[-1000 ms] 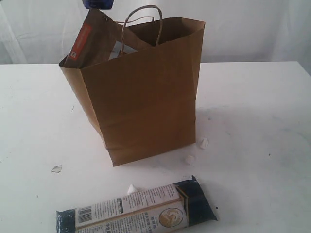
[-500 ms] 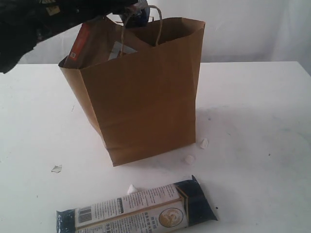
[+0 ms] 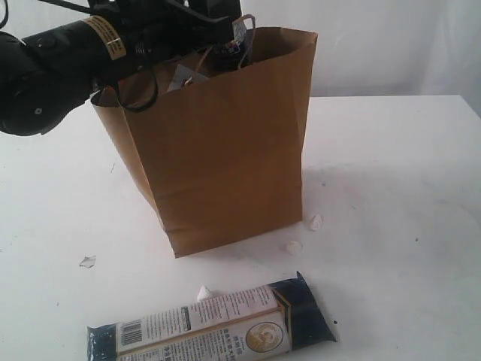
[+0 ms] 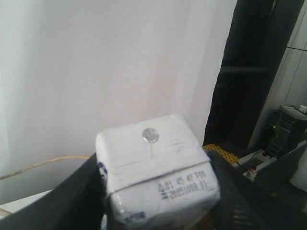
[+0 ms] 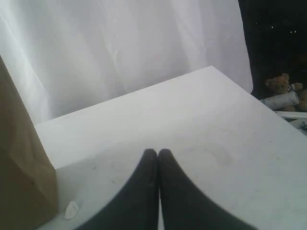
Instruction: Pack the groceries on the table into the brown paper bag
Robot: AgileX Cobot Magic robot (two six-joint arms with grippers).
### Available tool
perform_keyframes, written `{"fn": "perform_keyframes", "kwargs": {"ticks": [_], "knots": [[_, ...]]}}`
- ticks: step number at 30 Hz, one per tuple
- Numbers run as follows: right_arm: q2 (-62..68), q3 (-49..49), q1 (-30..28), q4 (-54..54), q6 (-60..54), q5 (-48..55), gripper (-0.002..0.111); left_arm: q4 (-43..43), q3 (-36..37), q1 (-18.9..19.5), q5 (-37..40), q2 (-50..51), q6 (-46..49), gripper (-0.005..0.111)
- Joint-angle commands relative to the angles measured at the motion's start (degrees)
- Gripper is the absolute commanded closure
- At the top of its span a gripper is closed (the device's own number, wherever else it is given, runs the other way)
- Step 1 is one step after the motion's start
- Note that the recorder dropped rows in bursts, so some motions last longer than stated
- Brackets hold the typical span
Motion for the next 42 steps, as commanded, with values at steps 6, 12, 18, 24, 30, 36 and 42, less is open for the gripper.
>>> {"fn": "perform_keyframes", "kwargs": {"ticks": [6, 12, 18, 24, 30, 36, 42], "knots": [[0.09, 0.32, -0.31, -0.22, -0.02, -0.24, 0.108, 0.48, -0.62, 0.08, -2.63, -0.52, -0.02, 0.043], [0.09, 0.32, -0.31, -0.22, -0.02, -0.24, 0.108, 0.24, -0.62, 0.08, -3.58, -0.74, -0.02, 0.041], [0.09, 0.32, -0.31, -0.22, -0.02, -0.24, 0.108, 0.24, -0.62, 0.08, -3.45, -0.74, -0.02, 0.041], [0.09, 0.32, -0.31, -0.22, -0.02, -0.24, 0.108, -1.49, -0.62, 1.19, -3.12, -4.72, 4.97, 0.041], [0.09, 0.32, -0.31, -0.22, -0.02, -0.24, 0.108, -3.51, -0.62, 5.59, 9.8, -13.14, 11.96, 0.044], [0.09, 0.32, -0.31, -0.22, -0.02, -0.24, 0.108, -4.29, -0.62, 11.96, 26.84, -19.61, 13.15, 0.078], [0.09, 0.32, -0.31, -0.22, -0.02, -0.24, 0.108, -1.32, -0.62, 16.67, 37.01, -21.15, 16.91, 0.107]]}}
